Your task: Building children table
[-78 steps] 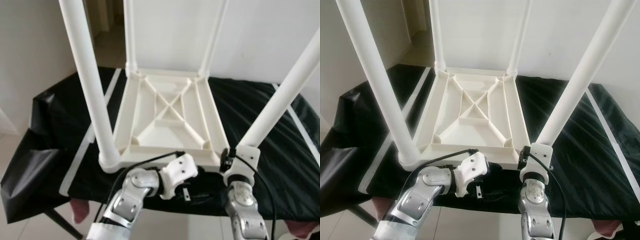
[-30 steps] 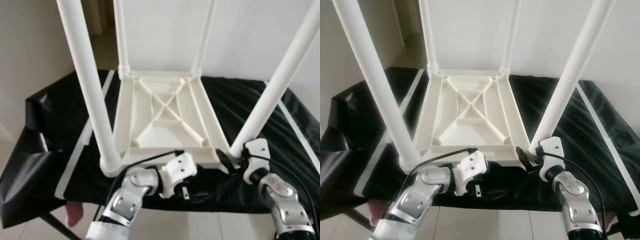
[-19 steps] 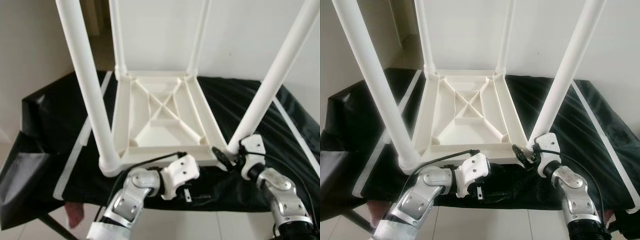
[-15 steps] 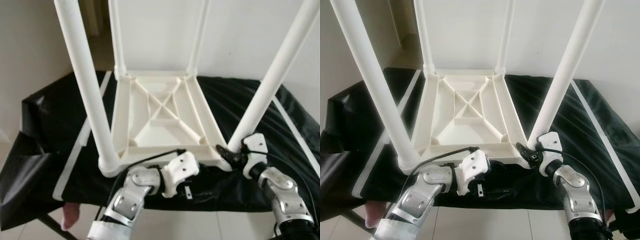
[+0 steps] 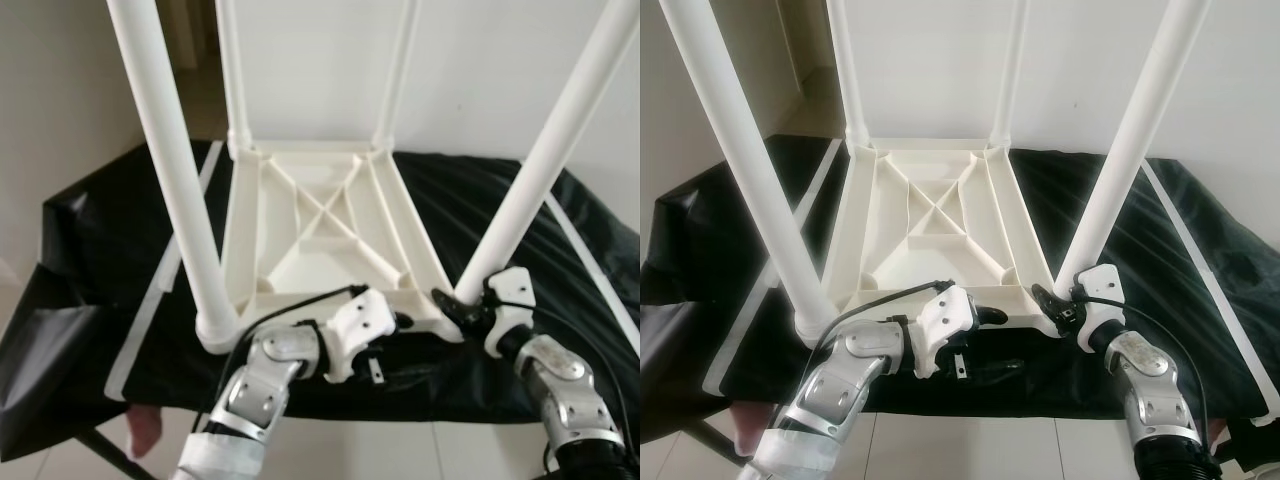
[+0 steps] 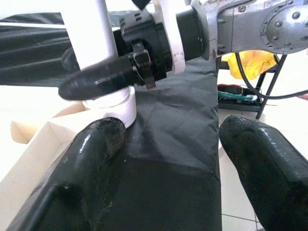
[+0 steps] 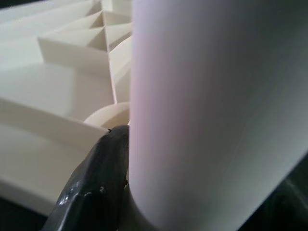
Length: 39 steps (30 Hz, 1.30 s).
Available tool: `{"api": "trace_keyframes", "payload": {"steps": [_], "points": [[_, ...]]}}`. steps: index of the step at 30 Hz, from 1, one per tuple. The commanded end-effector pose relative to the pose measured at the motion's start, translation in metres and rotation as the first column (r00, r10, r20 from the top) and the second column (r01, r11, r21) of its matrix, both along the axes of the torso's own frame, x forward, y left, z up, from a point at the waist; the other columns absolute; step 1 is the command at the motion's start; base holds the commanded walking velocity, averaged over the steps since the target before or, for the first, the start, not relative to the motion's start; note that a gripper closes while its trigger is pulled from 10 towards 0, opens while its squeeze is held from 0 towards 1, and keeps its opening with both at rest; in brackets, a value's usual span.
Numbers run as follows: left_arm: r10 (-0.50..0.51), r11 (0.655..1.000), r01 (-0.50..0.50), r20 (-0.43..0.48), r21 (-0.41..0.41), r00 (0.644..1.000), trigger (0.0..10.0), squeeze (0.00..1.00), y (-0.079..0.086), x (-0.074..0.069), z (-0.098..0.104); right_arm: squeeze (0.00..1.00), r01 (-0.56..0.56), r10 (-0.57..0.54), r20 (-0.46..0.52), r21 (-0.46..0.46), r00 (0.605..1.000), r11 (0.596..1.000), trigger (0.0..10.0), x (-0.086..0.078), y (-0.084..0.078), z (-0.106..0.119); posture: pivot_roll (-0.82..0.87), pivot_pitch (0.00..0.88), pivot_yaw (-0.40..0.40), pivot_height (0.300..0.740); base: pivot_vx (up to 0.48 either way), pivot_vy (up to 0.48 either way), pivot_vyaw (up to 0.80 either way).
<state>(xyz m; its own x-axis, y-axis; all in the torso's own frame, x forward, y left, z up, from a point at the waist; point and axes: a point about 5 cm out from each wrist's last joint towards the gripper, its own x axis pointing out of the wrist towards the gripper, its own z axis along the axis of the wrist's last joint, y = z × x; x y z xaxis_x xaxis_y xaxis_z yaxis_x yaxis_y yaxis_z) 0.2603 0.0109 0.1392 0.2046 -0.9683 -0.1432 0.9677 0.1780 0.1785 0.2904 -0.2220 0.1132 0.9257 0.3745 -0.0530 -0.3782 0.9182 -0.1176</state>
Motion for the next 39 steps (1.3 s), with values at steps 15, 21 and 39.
{"api": "trace_keyframes", "payload": {"steps": [15,21,39], "points": [[0.300,0.954,-0.298,0.052,-0.040,0.953,10.0,0.00,0.012,0.027,0.005,0.00,0.350,-0.339,-0.134,0.067,0.931,0.934,10.0,-0.003,0.019,-0.020,-0.02,0.000,-0.029,0.740,0.000,0.000,0.00],[0.336,0.942,-0.333,0.064,-0.042,0.940,10.0,0.00,0.018,0.032,0.006,0.00,0.501,-0.482,-0.171,0.090,0.859,0.861,10.0,-0.010,0.038,-0.024,-0.01,0.000,-0.032,0.740,0.000,0.000,0.00],[0.355,0.934,-0.352,0.069,-0.056,0.932,10.0,0.00,0.019,0.036,0.007,0.00,0.627,-0.600,-0.191,0.148,0.777,0.764,10.0,-0.013,0.073,-0.016,0.00,0.000,-0.046,0.740,0.000,0.000,0.00]]}}
